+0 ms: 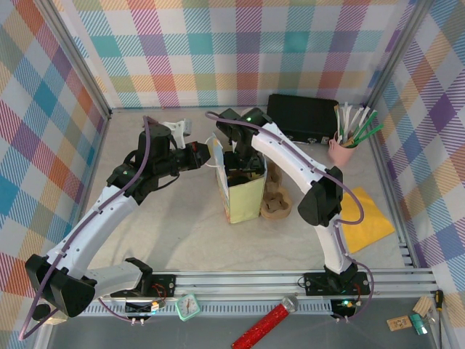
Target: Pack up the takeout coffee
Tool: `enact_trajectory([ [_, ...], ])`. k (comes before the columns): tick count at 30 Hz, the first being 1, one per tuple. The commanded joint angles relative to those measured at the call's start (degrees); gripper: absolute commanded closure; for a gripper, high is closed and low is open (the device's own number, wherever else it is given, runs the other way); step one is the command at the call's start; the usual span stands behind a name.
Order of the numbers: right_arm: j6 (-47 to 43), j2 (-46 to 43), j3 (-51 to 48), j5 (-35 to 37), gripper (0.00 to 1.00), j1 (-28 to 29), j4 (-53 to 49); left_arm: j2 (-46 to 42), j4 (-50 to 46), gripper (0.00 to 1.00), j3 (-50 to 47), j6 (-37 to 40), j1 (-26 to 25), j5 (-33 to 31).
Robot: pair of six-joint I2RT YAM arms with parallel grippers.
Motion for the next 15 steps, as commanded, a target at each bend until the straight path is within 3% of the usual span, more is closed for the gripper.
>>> enact_trajectory([
  [1, 1.4, -0.7, 1.7, 0.5, 0.2, 0.5, -2.5, -0.2, -0.4, 1.0, 1.3, 0.0, -0.8, 0.4],
  [15, 2.7, -3.9, 6.6, 2.1, 0.19, 0.8, -4.9, -0.9, -1.3, 1.0, 0.9, 0.4, -0.8, -0.9],
])
